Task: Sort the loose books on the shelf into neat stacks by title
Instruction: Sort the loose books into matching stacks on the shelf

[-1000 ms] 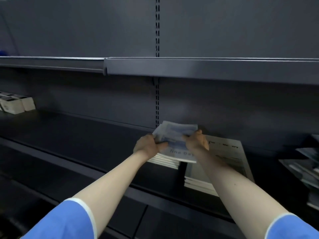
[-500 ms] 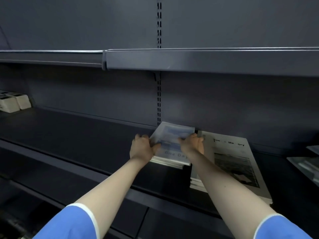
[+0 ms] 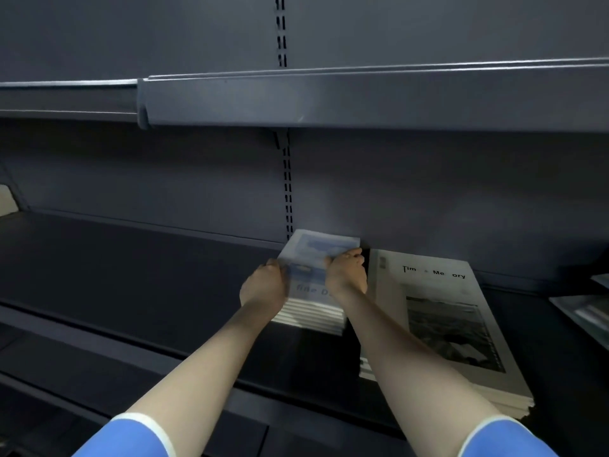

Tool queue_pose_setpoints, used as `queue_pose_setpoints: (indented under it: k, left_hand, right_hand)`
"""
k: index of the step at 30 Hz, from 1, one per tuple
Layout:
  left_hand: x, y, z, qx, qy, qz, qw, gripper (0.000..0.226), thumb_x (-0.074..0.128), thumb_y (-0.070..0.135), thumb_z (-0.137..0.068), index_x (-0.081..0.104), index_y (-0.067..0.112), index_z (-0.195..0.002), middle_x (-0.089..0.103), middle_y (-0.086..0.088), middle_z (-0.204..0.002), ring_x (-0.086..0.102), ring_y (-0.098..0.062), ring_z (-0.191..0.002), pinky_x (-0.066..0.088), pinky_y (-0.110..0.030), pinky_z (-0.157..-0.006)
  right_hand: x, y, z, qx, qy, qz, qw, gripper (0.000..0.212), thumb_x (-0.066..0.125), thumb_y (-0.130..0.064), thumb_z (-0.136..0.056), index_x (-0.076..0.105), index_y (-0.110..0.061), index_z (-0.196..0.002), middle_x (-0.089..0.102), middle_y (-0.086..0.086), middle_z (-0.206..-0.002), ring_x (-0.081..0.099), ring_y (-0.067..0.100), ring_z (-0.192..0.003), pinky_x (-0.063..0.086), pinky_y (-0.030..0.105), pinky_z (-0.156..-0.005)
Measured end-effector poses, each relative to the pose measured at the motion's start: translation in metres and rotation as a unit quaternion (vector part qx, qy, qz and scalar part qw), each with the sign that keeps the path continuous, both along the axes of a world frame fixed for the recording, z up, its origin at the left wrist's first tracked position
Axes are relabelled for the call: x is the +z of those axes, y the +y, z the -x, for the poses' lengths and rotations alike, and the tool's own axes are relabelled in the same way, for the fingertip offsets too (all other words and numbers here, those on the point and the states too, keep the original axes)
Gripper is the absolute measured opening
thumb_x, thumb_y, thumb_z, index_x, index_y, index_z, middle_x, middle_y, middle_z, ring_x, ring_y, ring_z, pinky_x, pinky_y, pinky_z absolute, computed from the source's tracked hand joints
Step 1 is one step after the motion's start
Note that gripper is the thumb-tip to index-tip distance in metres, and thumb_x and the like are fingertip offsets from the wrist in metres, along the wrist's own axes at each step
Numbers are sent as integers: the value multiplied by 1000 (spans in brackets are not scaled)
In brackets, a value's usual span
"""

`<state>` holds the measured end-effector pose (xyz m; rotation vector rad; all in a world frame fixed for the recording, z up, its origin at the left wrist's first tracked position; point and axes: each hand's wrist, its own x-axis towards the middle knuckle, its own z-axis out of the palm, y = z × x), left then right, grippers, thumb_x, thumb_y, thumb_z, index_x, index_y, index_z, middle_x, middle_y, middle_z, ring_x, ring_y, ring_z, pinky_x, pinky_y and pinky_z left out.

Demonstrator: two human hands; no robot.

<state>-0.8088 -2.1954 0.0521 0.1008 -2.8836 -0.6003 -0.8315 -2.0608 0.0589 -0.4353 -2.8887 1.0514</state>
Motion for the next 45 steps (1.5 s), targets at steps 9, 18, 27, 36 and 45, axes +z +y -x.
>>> queue_pose_setpoints:
  k: [9, 18, 27, 36, 45]
  left_hand:
    - [-4, 1, 9, 2, -1, 13, 1000, 31, 32, 25, -102, 48, 3, -117, 60, -17, -116, 58, -37, -106, 38, -36, -75]
    - [18, 19, -8, -4, 8, 27, 1000, 56, 40, 33, -97, 30, 3, -143, 31, -14, -151, 27, -29, -141, 25, -42, -114]
    - [53, 117, -39, -68, 11, 28, 997, 68, 28, 43, -100, 11, -1, -149, 11, -17, -158, 9, -28, -147, 9, -37, -120]
    - [77, 260, -92, -149, 38, -9, 988, 66, 30, 45, -99, 17, 6, -150, 17, -15, -157, 17, -28, -144, 18, -39, -118]
    - [83, 386, -152, -211, 26, -48, 976, 72, 30, 53, -97, 18, 6, -150, 20, -11, -156, 22, -27, -143, 26, -40, -115]
  right_hand:
    - [3, 1, 8, 8, -21, -38, 999, 70, 36, -20, -103, -9, 13, -146, 4, 26, -156, 15, 32, -145, 34, 34, -108]
    - [20, 46, -19, 31, 50, -126, 990, 68, 29, -40, -103, 9, 2, -151, 12, 16, -158, 10, 27, -147, 15, 36, -118]
    - [68, 167, -78, -4, 56, -240, 969, 68, 32, -42, -102, 10, -2, -152, 2, 12, -160, 0, 28, -148, 5, 38, -121]
    - [102, 316, -153, -75, 36, -290, 953, 65, 33, -43, -101, 20, -2, -150, 12, 18, -158, 6, 31, -147, 8, 39, -119]
    - [96, 438, -216, -147, 29, -299, 942, 66, 35, -46, -100, 28, -1, -147, 22, 19, -154, 15, 33, -144, 16, 39, -118]
